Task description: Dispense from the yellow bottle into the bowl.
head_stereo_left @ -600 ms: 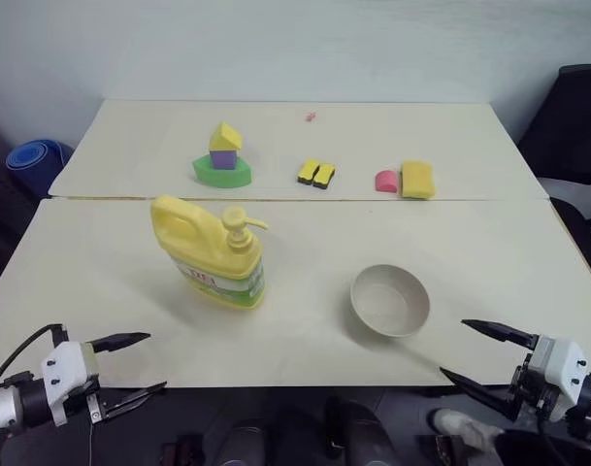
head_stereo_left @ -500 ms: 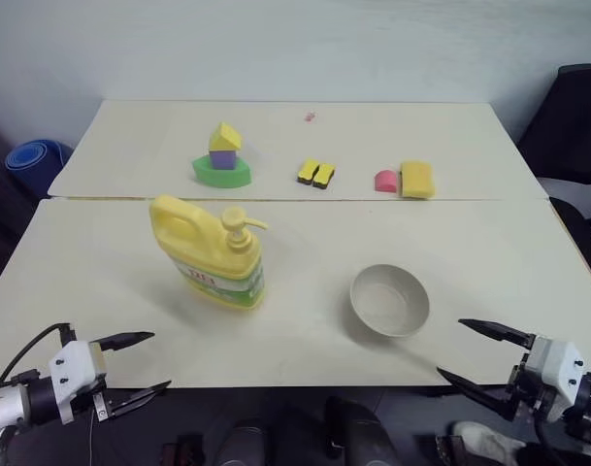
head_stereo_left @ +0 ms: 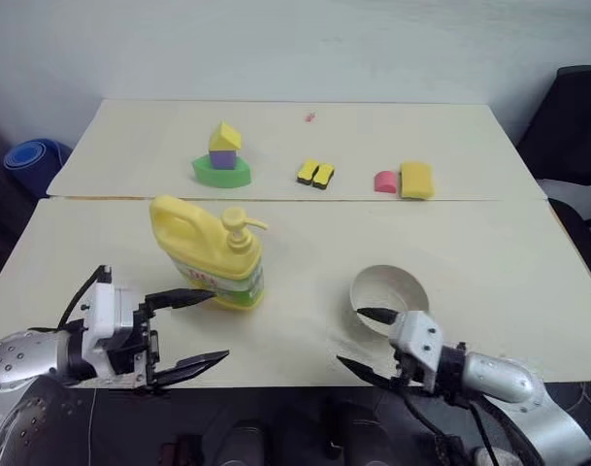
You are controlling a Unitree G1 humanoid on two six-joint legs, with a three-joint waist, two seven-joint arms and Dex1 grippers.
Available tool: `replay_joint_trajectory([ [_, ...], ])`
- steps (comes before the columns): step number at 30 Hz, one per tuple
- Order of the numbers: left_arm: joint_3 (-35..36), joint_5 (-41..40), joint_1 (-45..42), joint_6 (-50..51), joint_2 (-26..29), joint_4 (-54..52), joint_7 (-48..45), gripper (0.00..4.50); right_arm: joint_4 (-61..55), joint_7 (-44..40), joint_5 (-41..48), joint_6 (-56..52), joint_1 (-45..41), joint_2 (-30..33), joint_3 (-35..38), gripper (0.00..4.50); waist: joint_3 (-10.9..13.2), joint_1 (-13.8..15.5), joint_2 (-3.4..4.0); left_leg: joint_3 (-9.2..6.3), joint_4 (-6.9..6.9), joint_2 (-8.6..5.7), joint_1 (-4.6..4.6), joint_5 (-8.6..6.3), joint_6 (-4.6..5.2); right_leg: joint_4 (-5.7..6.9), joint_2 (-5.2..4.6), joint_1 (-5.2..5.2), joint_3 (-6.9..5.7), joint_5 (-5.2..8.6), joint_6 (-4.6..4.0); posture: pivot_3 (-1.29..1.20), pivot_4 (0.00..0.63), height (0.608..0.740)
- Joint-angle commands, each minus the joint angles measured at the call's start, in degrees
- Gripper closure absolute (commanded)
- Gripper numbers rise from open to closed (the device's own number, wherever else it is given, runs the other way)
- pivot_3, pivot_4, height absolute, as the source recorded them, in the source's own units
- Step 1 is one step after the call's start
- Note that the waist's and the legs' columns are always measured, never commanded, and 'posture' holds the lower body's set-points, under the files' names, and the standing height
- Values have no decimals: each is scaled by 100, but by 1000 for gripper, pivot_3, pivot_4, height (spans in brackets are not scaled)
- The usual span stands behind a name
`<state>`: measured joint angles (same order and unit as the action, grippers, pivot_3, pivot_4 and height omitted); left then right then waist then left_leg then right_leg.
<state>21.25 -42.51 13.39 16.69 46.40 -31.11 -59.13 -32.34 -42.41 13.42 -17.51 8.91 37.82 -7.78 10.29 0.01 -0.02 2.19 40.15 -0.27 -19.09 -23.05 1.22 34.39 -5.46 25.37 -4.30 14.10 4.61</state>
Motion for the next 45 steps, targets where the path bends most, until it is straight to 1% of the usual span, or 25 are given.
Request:
replay_joint_trajectory([
  [1,17,-154,-181,206,74,-204,124,50,130,169,-194,-104,-195,-110,-141,199,0,1,0,0,0,0,0,0,0,4,1,0,0,0,0,0,150,740],
  [3,52,-129,-319,264,34,-202,226,0,228,288,-320,-145,-253,-149,-135,593,0,5,0,0,0,0,-1,1,0,15,3,0,-1,0,0,0,150,740],
  [4,77,-137,-354,307,31,-201,257,0,257,301,-354,-150,-267,-150,-142,880,-1,6,-2,0,0,0,-2,1,0,17,3,0,-1,0,0,0,150,740],
  [7,148,-188,-357,428,1,-215,321,0,365,264,-433,-135,-306,-129,-188,1967,-1,1,-2,0,1,0,-3,2,1,17,4,0,-1,0,0,0,150,740],
  [11,391,-407,-9,638,20,-329,234,0,379,-24,-415,72,-334,-47,-275,3348,-1,-18,-2,1,0,3,-2,2,1,16,6,1,0,0,0,0,150,740],
  [14,649,-851,189,1015,137,-391,170,0,436,-215,-414,194,-517,28,-248,4466,-1,-8,-3,0,1,5,-3,2,1,16,6,0,0,0,0,0,150,740],
  [15,732,-1025,225,1157,183,-415,159,0,460,-270,-405,227,-580,52,-221,4491,-1,-9,-3,1,4,4,-2,2,1,16,6,0,1,0,0,0,150,740],
  [16,937,-1550,215,1460,220,-402,358,0,475,-347,-418,301,-643,106,-200,4491,-1,-9,-3,1,8,4,-3,2,1,16,5,0,1,0,0,0,150,740],
  [17,1096,-1992,174,1707,285,-378,490,177,525,-429,-415,367,-721,149,-181,4499,-1,-2,-4,0,9,3,-1,2,1,13,4,0,2,0,-1,0,150,740],
  [18,1231,-2212,157,1844,360,-379,499,367,566,-523,-393,433,-806,195,-163,4500,-1,7,-5,-1,9,3,-2,2,1,14,3,0,3,0,-1,0,150,740],
  [19,1440,-2711,147,2063,464,-375,603,542,576,-712,-357,569,-908,281,-174,4500,0,8,-5,-5,11,4,-2,2,1,13,1,0,1,1,-2,0,150,740],
  [21,1771,-3411,31,2339,659,-319,817,1180,598,-931,-334,748,-1104,398,-159,4500,0,5,-6,-7,13,3,-4,2,1,15,-2,0,1,1,-2,0,150,740],
  [22,1943,-3641,-55,2484,842,-279,821,1594,572,-1063,-228,780,-1230,438,-127,4500,-1,5,-6,-8,13,3,-5,2,1,16,-3,0,2,1,-2,0,150,740],
  [23,2037,-3769,-209,2557,986,-201,871,1854,561,-1128,-194,803,-1350,469,-100,4500,0,2,-6,-9,13,3,-4,2,1,16,-3,0,0,1,-2,0,150,740],
  [24,2075,-3807,-424,2546,1074,-104,977,2164,532,-1164,-121,793,-1465,464,-55,4500,-1,2,-6,-9,13,3,-5,2,0,16,-2,0,-1,2,-3,0,150,740],
  [25,2022,-3772,-628,2528,1139,-21,1047,2590,509,-1174,-13,688,-1553,441,-10,4500,-1,3,-5,-9,13,3,-4,3,-2,17,0,0,-2,2,-3,0,150,740],
  [26,1936,-3672,-779,2503,1163,25,1078,2782,504,-1163,40,594,-1600,425,18,4500,-1,4,-5,-9,13,1,-3,3,-2,21,1,0,-3,2,-3,0,150,740],
  [29,1515,-2773,-840,2243,1098,-104,890,3788,495,-926,118,514,-1541,280,186,4500,-1,-5,-4,-6,9,-1,-3,4,-3,26,6,0,-4,2,-3,0,150,740],
  [31,1089,-1730,-345,1789,1100,-344,400,3788,394,-760,376,340,-1254,200,494,4500,-1,-6,-4,-3,2,-1,-5,4,-3,20,19,1,-10,2,-3,0,150,740],
  [32,883,-1167,-119,1428,1063,-411,205,3672,341,-689,415,339,-1102,185,639,4330,-2,-6,-3,0,-3,-1,-7,4,-3,16,28,3,-13,2,-3,0,150,740],
  [34,597,-768,103,1097,730,-463,246,3180,195,-625,476,313,-688,229,914,3910,0,-2,-1,13,-12,0,-7,3,-4,3,46,4,-17,2,-3,0,150,740],
  [35,496,-583,78,887,512,-428,362,2872,142,-560,461,372,-531,213,1032,3593,-1,0,-4,15,-11,1,-10,3,-3,-3,48,4,-16,2,-3,0,150,740],
  [37,260,-221,111,603,275,-343,321,2204,60,-487,415,469,-207,224,1252,2862,-4,20,-11,16,-2,4,-10,2,-2,0,48,2,-8,-1,2,0,150,740],
  [44,-554,569,43,-25,-374,-83,306,4,-48,-536,360,677,807,319,1867,428,-7,56,-11,16,6,3,7,4,-3,8,37,0,24,0,0,0,150,740],
  [45,-581,636,107,-83,-431,-112,308,0,-91,-564,348,720,957,336,1942,59,-7,62,-12,16,5,3,6,4,-3,8,36,0,25,0,0,0,150,740],
])
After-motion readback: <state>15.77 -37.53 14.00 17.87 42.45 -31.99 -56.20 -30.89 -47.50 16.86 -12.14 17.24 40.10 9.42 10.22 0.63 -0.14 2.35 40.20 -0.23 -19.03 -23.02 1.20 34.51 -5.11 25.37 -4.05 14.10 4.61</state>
